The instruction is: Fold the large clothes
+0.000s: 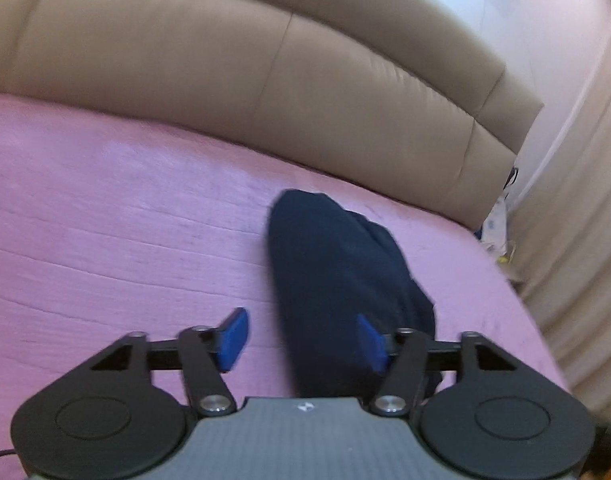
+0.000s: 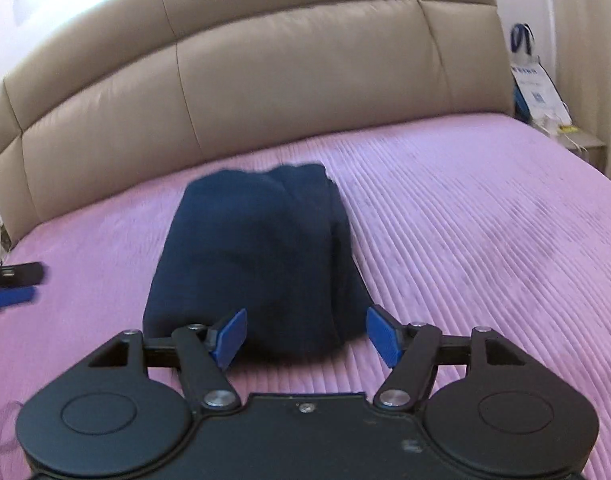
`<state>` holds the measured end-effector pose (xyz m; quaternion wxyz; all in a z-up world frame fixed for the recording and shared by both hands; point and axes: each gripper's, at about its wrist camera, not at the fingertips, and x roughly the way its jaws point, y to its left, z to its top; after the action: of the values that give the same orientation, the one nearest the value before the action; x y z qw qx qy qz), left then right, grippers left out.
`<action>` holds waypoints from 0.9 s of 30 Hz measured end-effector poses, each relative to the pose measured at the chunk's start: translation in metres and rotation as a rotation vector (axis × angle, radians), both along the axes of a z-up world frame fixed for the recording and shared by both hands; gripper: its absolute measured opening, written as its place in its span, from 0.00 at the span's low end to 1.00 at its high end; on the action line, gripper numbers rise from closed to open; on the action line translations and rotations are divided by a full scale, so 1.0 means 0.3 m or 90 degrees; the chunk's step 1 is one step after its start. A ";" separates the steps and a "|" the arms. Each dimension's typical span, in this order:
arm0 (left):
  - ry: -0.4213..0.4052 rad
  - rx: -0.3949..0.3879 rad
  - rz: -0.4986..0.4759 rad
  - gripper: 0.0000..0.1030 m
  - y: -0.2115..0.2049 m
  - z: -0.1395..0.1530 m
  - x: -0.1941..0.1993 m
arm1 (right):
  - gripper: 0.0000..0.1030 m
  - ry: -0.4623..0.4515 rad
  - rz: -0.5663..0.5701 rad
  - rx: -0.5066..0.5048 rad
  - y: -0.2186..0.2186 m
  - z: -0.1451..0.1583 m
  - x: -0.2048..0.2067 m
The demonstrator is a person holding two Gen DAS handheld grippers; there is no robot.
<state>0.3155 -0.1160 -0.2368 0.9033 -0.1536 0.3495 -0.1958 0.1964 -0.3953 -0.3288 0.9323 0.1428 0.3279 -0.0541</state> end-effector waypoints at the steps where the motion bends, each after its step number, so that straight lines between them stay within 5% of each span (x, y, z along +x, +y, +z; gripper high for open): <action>1: -0.002 -0.013 0.007 0.66 -0.021 -0.024 0.045 | 0.77 -0.008 -0.004 0.000 -0.008 -0.010 0.034; 6: 0.053 -0.032 -0.025 0.73 -0.106 -0.129 0.225 | 0.78 0.000 -0.004 0.002 -0.055 -0.086 0.212; 12: 0.085 0.012 -0.080 0.76 -0.225 -0.274 0.345 | 0.78 0.046 0.020 0.050 -0.102 -0.214 0.367; 17: 0.109 0.002 -0.085 0.92 -0.225 -0.353 0.395 | 0.85 0.058 0.033 0.068 -0.140 -0.275 0.417; 20: 0.134 -0.027 -0.091 0.96 -0.203 -0.394 0.432 | 1.00 0.062 0.039 0.076 -0.164 -0.295 0.433; 27: 0.243 -0.177 -0.113 0.98 -0.173 -0.516 0.508 | 1.00 0.076 0.053 0.236 -0.260 -0.388 0.474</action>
<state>0.4679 -0.1679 -0.3916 0.7704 -0.2794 0.4953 -0.2883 0.3385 -0.4734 -0.4454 0.8705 0.2947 0.3925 0.0371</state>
